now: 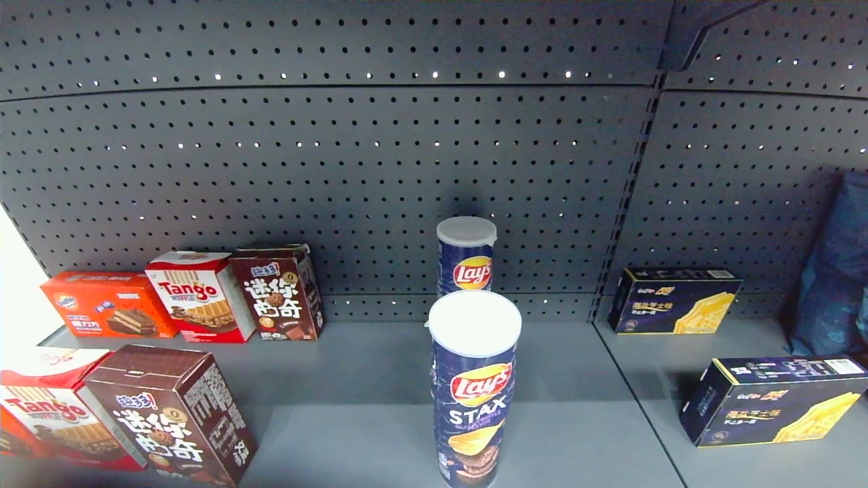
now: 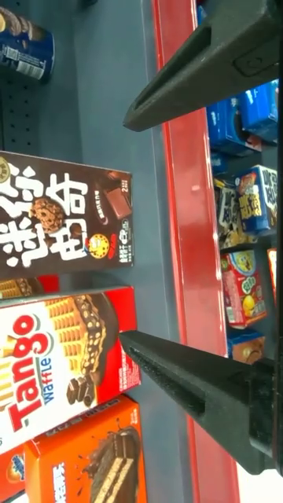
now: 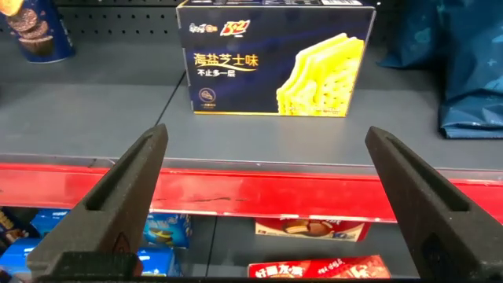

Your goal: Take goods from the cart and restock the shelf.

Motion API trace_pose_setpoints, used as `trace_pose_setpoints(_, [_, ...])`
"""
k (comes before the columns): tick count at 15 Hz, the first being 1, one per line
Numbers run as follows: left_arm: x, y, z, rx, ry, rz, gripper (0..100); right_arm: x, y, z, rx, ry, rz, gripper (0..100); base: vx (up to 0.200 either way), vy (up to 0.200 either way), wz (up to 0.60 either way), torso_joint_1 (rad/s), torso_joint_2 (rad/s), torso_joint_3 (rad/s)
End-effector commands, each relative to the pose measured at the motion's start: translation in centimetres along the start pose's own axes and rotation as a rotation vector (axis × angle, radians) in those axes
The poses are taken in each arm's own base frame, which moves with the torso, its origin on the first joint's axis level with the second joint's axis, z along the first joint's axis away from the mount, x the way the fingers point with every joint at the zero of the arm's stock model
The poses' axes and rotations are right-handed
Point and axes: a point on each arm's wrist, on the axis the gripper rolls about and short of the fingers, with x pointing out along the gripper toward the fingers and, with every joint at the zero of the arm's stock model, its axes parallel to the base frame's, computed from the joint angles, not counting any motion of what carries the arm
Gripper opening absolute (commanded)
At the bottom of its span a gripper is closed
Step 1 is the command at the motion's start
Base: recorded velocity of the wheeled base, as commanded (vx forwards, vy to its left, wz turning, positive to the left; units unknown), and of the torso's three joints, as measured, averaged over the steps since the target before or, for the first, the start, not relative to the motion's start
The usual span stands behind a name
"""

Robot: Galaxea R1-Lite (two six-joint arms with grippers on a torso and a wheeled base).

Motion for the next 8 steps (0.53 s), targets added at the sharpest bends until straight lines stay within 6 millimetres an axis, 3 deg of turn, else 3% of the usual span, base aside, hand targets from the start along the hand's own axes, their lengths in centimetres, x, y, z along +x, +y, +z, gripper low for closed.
trace_pose_setpoints(1, [0.0, 0.0, 0.0, 0.0, -0.001, 0.0, 100, 0.0, 0.0, 0.0, 0.0, 0.0, 0.0, 100, 0.0, 0.0, 0.0, 0.0, 0.0, 0.0])
trace_pose_setpoints(8, [0.0, 0.0, 0.0, 0.0, -0.001, 0.0, 100, 0.0, 0.0, 0.0, 0.0, 0.0, 0.0, 100, 0.0, 0.0, 0.0, 0.0, 0.0, 0.0])
